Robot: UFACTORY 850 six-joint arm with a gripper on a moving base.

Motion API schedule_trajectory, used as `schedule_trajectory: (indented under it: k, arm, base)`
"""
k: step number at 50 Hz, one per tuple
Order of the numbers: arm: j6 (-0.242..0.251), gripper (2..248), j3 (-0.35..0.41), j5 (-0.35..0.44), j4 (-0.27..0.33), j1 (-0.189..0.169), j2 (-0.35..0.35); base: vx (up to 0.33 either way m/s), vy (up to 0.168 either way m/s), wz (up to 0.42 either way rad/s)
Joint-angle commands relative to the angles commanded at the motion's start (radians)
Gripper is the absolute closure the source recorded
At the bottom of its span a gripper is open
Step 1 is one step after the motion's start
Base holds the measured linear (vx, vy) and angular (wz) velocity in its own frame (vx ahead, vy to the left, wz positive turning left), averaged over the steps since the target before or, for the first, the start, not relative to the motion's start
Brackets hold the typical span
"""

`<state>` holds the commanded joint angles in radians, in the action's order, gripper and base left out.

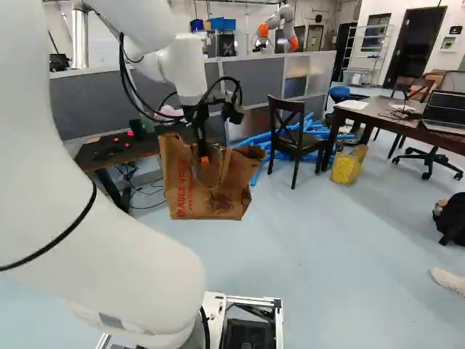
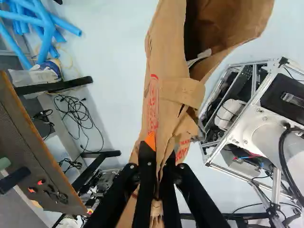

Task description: Pick up the bag on the ground and place it on the table

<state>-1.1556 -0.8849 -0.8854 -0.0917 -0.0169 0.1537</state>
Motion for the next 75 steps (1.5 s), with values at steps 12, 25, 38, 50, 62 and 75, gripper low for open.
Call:
schedule_trajectory:
  k: [12, 25, 38, 50, 62, 75]
  arm:
    - [0.0, 229, -0.033, -0.05, 0.0, -0.001, 0.007]
    - [0.0, 229, -0.069, -0.108, 0.0, -0.014, 0.014]
    - [0.0, 229, -0.108, -0.164, 0.0, -0.03, 0.018]
    - [0.0, 229, -0.152, -0.194, 0.0, -0.051, 0.013]
    - [0.0, 229, -0.173, -0.2, 0.0, -0.056, 0.013]
    - [0.0, 229, -0.174, -0.2, 0.0, -0.056, 0.013]
  base:
    - [0.0, 0.0, 0.0]
    - [0.0, 0.0, 0.0]
    - [0.0, 0.0, 0.0]
    - [0.0, 0.0, 0.0]
    - [0.0, 0.0, 0.0]
    - [0.0, 0.0, 0.0]
